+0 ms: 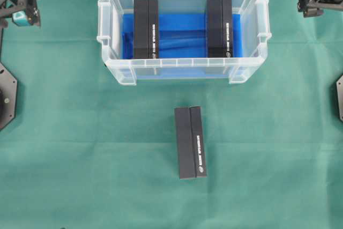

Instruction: Take out the box from the case.

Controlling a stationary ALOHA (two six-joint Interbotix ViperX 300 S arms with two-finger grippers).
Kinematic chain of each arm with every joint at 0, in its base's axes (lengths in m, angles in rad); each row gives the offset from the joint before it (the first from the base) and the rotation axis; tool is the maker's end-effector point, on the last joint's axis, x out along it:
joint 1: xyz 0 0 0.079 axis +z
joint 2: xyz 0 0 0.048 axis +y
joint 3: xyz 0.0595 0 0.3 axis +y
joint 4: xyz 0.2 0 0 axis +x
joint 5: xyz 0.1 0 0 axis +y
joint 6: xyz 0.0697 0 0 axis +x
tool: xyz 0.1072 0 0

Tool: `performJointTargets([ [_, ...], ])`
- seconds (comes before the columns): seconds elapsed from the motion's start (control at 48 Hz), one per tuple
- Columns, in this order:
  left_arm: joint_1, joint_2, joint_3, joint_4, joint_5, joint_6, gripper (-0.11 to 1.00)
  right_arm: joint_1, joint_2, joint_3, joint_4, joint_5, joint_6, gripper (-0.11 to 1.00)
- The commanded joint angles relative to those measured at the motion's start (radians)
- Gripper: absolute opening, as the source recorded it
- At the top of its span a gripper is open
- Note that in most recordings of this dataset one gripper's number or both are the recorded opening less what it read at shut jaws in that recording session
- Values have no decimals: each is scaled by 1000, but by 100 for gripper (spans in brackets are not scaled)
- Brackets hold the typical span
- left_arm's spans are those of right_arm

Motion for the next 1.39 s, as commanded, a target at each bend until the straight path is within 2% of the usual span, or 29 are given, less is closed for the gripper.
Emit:
performJointTargets([
  [0.0, -5, 11, -40, 0, -6, 3, 99, -2, -5, -9, -3, -8, -2, 94],
  [0.25, -49, 117, -123, 0, -41, -9, 99, -3, -5, -9, -8, -25, -3, 94],
  [0.458, -83, 247, -250, 0, -43, -15, 99, -3, -6, -5, -9, -34, -5, 94],
  [0.625, -115, 342, -359, 8, -43, -60, 99, -3, -5, -3, -14, -48, 0, 94],
  [0.999, -186, 541, -577, 9, -43, -72, 99, -3, -5, -3, -21, -60, 0, 94],
  [1.208, -212, 617, -660, 14, -43, -81, 99, -3, -5, -3, -26, -60, -6, 94],
  [1.374, -224, 640, -675, 17, -40, -83, 99, -3, -5, -3, -26, -63, -9, 94],
])
